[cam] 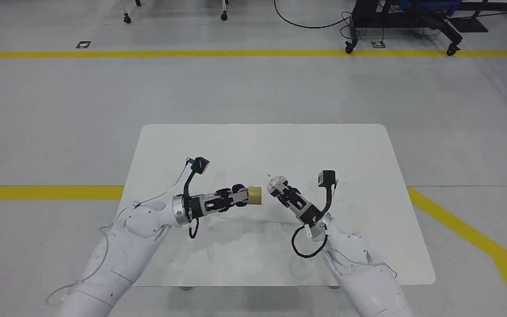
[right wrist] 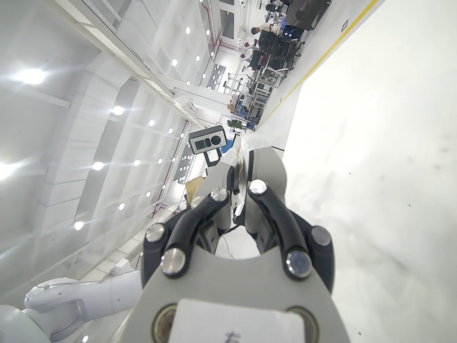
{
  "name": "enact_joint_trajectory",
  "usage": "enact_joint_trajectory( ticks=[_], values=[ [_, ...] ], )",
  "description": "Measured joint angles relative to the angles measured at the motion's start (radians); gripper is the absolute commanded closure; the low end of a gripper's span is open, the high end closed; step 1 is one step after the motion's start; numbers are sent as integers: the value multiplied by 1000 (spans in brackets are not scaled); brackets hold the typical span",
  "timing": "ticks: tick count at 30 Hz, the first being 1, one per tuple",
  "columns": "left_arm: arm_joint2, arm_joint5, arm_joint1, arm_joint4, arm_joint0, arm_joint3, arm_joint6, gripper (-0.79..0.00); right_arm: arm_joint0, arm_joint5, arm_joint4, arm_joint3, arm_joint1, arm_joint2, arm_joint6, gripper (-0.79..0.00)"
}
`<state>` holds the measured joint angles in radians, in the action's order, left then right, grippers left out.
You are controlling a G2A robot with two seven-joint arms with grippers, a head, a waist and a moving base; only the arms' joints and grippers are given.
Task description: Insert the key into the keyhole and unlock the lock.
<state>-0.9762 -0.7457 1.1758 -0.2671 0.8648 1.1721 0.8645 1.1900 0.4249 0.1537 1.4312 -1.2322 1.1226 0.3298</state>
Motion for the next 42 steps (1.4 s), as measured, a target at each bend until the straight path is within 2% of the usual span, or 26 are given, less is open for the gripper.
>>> enact_joint_trajectory(
  ticks=[10, 18, 21, 24, 28, 31, 35, 38, 42],
  values=[
    [35, 21, 15, 88, -35, -53, -42, 0, -19, 16, 97, 21, -13, -37, 105, 0],
    [38, 16, 19, 93, -41, -74, -52, 0, -3, 13, 101, 71, -15, -51, 167, 0],
    [41, 7, 24, -4, -33, -89, -19, 0, 6, 16, 83, 90, -15, -48, 165, 0],
    [35, 33, 30, -181, -29, -124, 52, 0, 26, 32, 78, 118, -11, -20, 138, 0],
    [18, 130, 44, -505, -30, -201, 211, 0, 81, 60, 56, 173, 1, 50, 106, 0],
    [16, 203, 58, -673, -49, -268, 314, 0, 123, 57, -5, 221, 9, 95, 68, 0],
    [31, 267, 74, -739, -83, -338, 364, 0, 169, 0, -63, 282, 14, 130, 25, 0],
    [32, 266, 74, -733, -82, -336, 362, 0, 189, -45, -72, 312, 17, 146, 30, 0],
    [31, 265, 74, -733, -81, -335, 362, 0, 189, -46, -71, 312, 17, 146, 31, 0]
  ],
)
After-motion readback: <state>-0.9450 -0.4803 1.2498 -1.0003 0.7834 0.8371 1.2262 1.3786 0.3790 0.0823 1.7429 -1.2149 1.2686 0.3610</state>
